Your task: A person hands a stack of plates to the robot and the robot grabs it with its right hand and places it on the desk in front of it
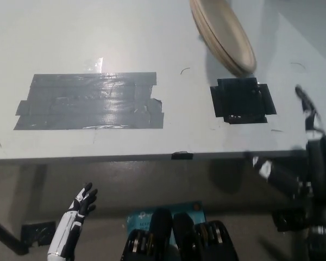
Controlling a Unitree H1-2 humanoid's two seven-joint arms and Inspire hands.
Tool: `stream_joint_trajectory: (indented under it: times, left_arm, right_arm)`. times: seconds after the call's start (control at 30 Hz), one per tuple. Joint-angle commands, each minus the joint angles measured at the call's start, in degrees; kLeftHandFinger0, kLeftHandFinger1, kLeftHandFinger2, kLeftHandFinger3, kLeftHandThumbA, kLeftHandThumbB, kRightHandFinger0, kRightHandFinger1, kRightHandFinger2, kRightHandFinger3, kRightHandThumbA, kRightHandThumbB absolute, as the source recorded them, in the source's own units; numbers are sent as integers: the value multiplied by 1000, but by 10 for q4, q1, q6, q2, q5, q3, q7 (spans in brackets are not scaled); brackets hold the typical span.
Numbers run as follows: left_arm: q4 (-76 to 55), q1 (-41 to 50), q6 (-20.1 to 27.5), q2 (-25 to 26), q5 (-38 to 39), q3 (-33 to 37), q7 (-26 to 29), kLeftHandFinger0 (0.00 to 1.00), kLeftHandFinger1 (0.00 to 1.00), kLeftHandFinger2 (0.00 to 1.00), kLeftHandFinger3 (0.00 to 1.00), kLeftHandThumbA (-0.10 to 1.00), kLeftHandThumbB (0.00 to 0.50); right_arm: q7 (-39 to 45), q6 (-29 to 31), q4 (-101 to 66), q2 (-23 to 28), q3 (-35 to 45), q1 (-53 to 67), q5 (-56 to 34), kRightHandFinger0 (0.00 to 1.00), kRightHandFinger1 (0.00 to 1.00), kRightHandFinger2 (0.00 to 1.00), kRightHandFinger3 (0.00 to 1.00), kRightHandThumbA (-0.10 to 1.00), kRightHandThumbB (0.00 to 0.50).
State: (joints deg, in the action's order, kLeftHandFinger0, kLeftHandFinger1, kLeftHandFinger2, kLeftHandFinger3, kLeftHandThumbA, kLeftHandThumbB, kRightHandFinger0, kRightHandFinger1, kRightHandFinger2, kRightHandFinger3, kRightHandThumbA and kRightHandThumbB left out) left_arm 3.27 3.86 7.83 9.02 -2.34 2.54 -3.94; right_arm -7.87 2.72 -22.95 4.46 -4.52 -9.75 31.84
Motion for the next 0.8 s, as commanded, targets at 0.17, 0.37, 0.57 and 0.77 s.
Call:
stream_joint_trajectory:
  times: [0.17,0.37,0.57,0.77]
  left_arm:
    - [-8,5,26,3,-4,-3,-2,1000,1000,1000,1000,977,258]
    - [-10,4,22,2,1,-4,-4,1000,1000,1000,1000,964,239]
    - [-11,5,26,3,0,-2,-6,1000,1000,1000,1000,963,244]
    - [-16,-2,21,5,-5,-3,-5,1000,1000,1000,1000,964,248]
  right_arm:
    - [-13,-41,32,0,9,-137,108,1000,1000,1000,1000,1000,386]
    - [-26,-42,134,5,-4,-202,125,1000,1000,1000,1000,1000,430]
    - [-17,-50,202,7,-29,-234,139,1000,1000,1000,1000,1000,455]
    - [-13,-66,278,19,-41,-272,142,1000,1000,1000,1000,1000,481]
